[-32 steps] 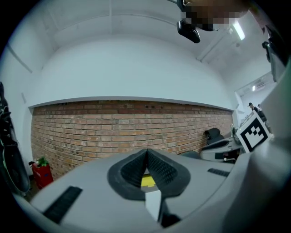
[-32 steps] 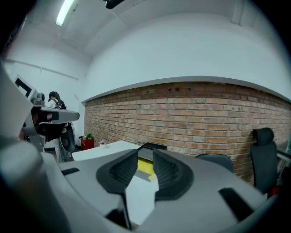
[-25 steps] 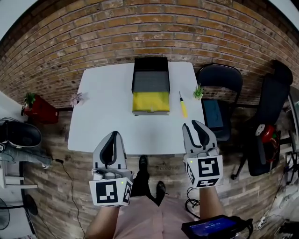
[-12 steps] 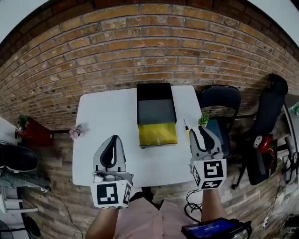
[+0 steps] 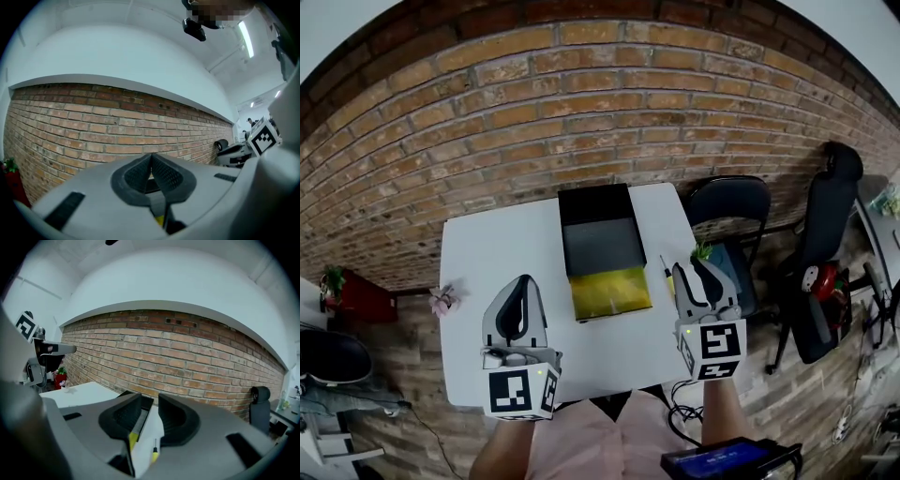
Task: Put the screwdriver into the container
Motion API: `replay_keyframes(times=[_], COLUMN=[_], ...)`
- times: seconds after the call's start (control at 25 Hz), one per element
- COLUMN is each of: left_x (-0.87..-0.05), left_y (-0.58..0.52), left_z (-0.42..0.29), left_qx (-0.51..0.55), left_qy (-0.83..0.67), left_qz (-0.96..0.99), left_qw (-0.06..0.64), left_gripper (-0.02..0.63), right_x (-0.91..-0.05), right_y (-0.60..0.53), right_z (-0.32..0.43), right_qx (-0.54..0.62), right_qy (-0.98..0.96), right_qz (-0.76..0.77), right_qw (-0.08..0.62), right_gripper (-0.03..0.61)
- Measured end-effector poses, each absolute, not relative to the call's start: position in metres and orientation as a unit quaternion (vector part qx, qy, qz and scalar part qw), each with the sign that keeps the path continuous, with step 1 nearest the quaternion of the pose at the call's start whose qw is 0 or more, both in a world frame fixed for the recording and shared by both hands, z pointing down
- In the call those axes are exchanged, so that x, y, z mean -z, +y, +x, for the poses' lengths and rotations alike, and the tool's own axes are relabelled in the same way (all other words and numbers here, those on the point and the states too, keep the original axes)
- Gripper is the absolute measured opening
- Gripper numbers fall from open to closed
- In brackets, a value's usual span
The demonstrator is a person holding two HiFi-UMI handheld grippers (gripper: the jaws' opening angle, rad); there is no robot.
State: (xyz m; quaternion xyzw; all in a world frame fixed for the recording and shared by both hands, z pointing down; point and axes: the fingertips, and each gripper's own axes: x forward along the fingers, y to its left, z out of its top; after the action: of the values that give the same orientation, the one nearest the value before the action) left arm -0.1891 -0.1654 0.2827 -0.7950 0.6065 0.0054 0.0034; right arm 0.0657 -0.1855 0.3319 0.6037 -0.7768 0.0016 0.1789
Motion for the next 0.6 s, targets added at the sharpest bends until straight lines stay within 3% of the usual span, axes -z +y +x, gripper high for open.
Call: replay_keyframes(times=[0.6], left_x=[-0.336], left_y=[-0.218], left_z=[-0.147], left_qx=[0.054], left_qy=[0.592], left_qz=[-0.803], left_qw=[-0.040], left_gripper=[0.012], right_x=[-0.439], right_y=[-0.220], right_z=[0.098], right_qx=[-0.095], right_qy=[-0.777], right_qz=[0.570], right_qw=[0.249], right_gripper=[0.126])
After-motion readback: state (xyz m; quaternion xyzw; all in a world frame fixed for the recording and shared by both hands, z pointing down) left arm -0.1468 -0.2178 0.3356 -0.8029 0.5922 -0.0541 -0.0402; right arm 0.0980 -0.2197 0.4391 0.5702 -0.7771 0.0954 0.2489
